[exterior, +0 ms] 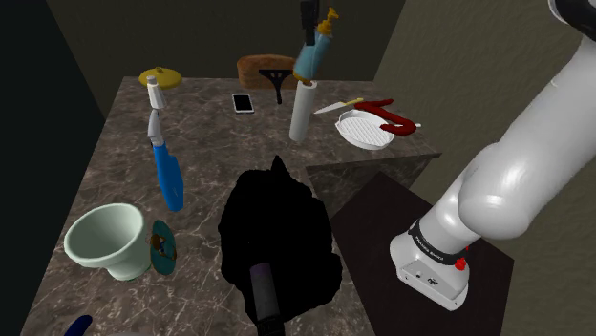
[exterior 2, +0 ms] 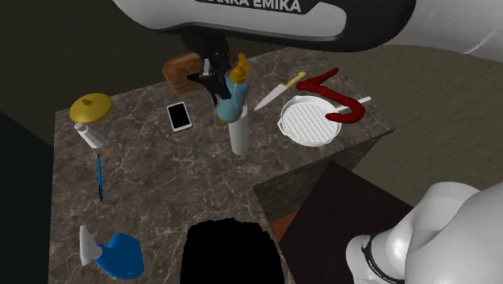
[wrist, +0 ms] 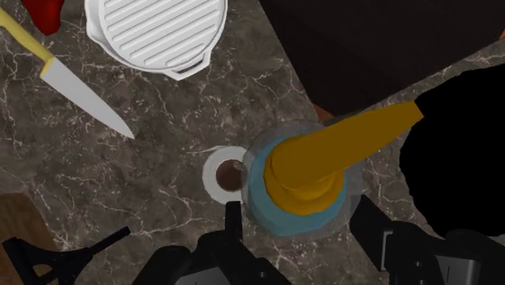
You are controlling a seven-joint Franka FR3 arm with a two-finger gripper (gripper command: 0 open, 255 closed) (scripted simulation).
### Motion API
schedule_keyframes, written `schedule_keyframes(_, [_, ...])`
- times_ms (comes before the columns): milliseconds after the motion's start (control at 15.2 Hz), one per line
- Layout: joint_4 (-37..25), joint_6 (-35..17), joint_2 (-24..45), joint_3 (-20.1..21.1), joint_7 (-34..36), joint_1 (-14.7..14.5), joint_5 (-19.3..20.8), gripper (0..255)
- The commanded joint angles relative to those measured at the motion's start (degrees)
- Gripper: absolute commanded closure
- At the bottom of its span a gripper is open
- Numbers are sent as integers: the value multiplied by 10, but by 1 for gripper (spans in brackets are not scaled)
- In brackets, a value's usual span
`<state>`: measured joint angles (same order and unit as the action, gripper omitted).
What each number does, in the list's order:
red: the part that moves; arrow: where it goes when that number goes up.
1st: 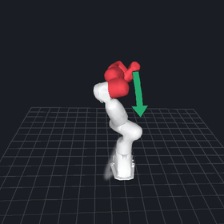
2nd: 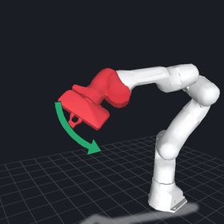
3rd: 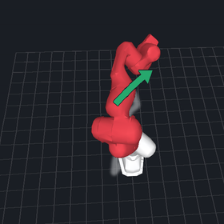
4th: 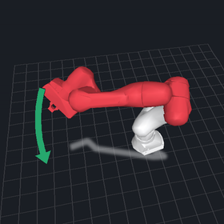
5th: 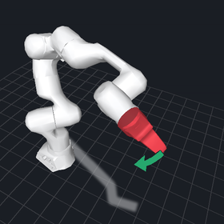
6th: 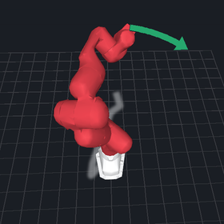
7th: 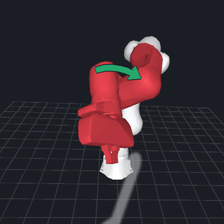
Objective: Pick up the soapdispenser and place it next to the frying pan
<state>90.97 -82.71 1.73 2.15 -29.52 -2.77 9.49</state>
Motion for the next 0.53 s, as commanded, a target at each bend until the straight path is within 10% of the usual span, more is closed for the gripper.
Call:
schedule_keyframes(0, [44,-9,-38,-8,-16,9,2,255])
schedule_keyframes(462, [177,-33,-159,-46,-80,39,18,255])
